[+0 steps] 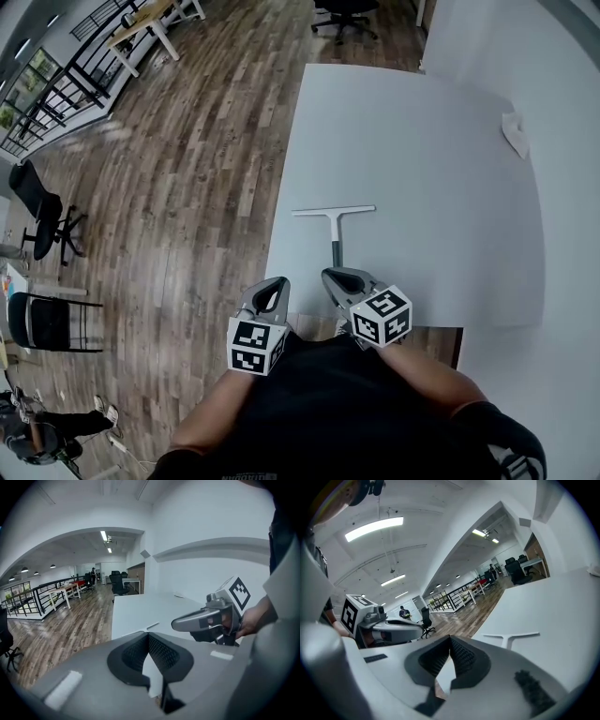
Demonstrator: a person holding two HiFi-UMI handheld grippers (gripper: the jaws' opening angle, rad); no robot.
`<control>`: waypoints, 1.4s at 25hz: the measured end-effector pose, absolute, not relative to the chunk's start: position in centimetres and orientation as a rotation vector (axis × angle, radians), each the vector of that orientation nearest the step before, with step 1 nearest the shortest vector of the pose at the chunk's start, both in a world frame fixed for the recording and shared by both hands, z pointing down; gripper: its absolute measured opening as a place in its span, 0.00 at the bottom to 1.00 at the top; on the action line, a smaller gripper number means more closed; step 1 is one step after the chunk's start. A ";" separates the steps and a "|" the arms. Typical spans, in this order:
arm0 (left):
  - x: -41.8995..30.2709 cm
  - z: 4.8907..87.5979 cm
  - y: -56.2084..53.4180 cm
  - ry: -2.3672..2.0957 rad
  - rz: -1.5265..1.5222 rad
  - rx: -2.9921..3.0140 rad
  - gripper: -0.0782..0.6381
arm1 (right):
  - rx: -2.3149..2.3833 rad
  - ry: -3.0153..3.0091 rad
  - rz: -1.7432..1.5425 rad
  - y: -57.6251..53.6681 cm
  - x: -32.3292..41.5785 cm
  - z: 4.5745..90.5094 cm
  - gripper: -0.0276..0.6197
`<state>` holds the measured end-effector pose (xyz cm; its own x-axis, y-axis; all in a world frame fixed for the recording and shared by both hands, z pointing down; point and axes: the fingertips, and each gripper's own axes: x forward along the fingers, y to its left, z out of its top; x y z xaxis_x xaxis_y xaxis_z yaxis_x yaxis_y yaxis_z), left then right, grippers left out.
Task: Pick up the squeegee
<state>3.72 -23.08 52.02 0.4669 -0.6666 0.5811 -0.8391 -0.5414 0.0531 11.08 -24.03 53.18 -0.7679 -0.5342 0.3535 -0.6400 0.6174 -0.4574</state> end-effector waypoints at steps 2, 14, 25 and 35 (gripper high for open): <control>3.7 51.9 -23.8 -1.272 0.729 2.389 0.12 | 0.995 -2.656 0.869 -24.7 11.0 53.4 0.05; 2.5 56.0 -27.4 -1.009 0.819 2.487 0.12 | 1.280 -2.409 0.853 -28.9 12.0 58.3 0.05; -0.1 59.0 -31.1 -0.791 0.891 2.510 0.12 | 1.464 -2.070 0.827 -32.6 13.2 63.1 0.19; -2.4 60.6 -32.5 -0.690 0.936 2.484 0.12 | 1.501 -1.850 0.856 -35.0 14.5 68.3 0.23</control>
